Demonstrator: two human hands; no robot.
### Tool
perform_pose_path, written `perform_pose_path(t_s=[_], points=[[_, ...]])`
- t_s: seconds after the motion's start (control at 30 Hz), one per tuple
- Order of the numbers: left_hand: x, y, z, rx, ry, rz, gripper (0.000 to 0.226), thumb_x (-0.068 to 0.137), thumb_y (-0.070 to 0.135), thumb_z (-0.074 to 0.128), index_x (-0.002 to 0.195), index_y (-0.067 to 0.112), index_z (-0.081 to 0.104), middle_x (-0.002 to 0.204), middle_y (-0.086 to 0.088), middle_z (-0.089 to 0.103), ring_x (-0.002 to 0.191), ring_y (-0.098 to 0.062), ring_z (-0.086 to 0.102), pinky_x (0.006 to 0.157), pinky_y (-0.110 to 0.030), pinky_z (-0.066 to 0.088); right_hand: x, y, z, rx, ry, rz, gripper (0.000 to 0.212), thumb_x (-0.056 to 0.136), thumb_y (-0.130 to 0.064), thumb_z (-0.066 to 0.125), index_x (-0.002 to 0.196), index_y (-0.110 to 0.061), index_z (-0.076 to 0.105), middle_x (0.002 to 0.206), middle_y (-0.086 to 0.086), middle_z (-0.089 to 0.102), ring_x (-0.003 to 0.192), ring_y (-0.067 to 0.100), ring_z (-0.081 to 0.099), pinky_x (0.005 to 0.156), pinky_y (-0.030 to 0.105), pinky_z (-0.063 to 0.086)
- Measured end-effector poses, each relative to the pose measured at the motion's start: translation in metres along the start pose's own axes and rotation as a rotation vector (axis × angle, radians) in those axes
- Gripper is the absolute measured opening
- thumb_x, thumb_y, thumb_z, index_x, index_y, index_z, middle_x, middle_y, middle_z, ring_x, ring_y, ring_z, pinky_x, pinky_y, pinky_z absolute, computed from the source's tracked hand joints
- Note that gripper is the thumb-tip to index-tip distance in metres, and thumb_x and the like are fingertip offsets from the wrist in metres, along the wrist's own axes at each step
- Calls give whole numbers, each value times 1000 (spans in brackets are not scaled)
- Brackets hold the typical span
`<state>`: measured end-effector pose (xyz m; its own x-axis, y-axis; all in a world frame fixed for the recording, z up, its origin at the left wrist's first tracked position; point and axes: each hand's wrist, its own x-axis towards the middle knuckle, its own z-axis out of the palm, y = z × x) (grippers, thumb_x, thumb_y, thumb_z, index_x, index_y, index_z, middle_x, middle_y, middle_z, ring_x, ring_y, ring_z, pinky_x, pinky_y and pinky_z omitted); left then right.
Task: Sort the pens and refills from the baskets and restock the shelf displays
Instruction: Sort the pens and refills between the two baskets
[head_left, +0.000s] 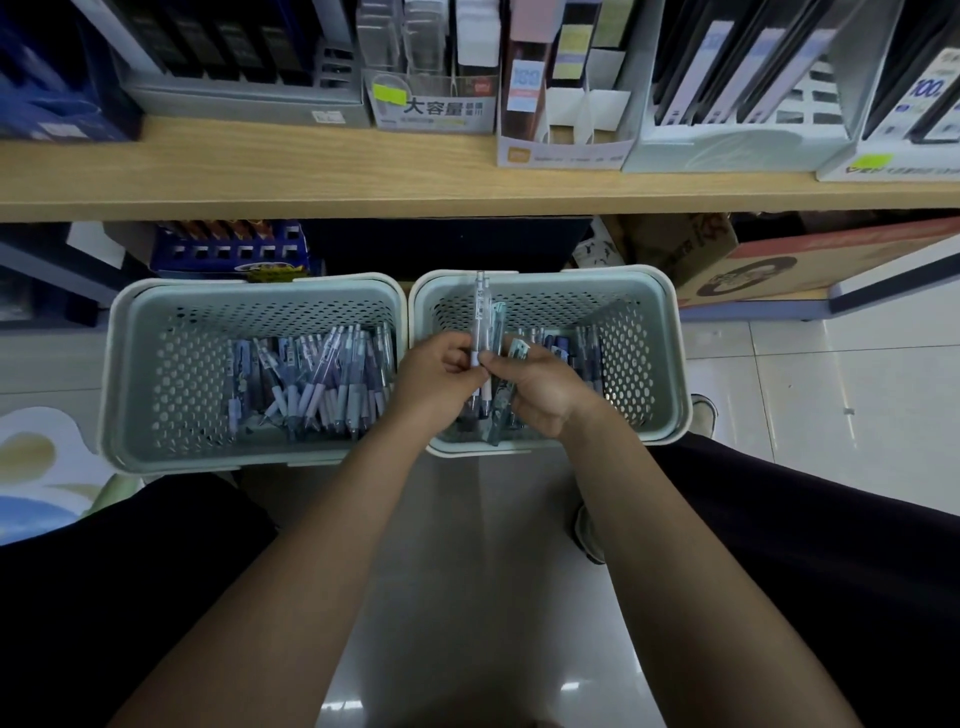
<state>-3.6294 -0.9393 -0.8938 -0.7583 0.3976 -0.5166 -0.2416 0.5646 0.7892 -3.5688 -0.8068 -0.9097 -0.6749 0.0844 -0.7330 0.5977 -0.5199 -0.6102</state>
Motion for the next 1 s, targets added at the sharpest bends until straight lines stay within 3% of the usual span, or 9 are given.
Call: perform_pose_path(t_s=[0.13,0.23,0.37,0.47,0.53,0.6,0.77,0.9,1.0], points=[[1,3,4,16,31,-3,19,90,7,70,107,14,65,86,3,68,78,-13,65,73,-31,56,1,3,3,-17,31,-5,36,98,-12,61,132,0,57,123,16,68,114,21,65,94,28,51],[1,3,6,-2,40,-24,21,89,8,72,108,14,66,85,4,67,78,-13,67,76,-37,59,-2,2,0,5,23,0,23,100,-13,57,119,-1,64,108,11,74,97,16,71,78,25,56],[1,5,6,-29,29,-33,20,90,8,71,106,17,64,88,6,67,80,-14,67,77,-36,58,-1,1,-9,13,34,33,14,100,-14,59,106,-5,67,93,2,76,92,12,72,77,25,55],[0,7,7,-30,22,-39,21,90,7,71,104,20,62,88,8,65,79,-7,63,82,-40,59,4,1,-6,-50,132,22,84,67,-45,91,130,-2,56,118,13,70,119,37,62,100,54,51],[-1,8,8,-45,10,-47,21,90,5,71,97,22,61,85,6,65,78,-11,65,84,-46,60,21,17,-20,-15,138,-14,131,35,-57,99,140,0,45,133,18,62,127,38,56,108,55,43],[-3,8,9,-68,-2,-46,20,89,4,72,95,20,63,83,4,67,79,-16,68,84,-51,59,18,16,-19,22,149,-23,147,31,-52,101,148,2,31,144,23,51,133,38,50,106,50,41],[-3,11,10,-68,-1,-77,16,91,7,71,100,17,65,90,2,67,90,-24,69,87,-51,59,1,0,-7,54,207,24,120,75,-28,87,157,-5,3,158,20,32,143,35,34,116,50,27],[-2,13,5,-86,-19,-86,11,92,12,70,94,21,65,97,-3,72,94,-24,71,89,-52,58,7,-1,-13,58,195,2,110,69,-38,90,152,-2,27,151,16,44,142,31,39,114,51,29],[-3,16,-6,-153,-39,-78,9,92,14,71,94,20,64,99,-2,76,96,-21,73,90,-53,58,8,-8,-11,10,247,45,60,86,-34,77,130,1,57,117,10,71,111,23,64,91,38,47]])
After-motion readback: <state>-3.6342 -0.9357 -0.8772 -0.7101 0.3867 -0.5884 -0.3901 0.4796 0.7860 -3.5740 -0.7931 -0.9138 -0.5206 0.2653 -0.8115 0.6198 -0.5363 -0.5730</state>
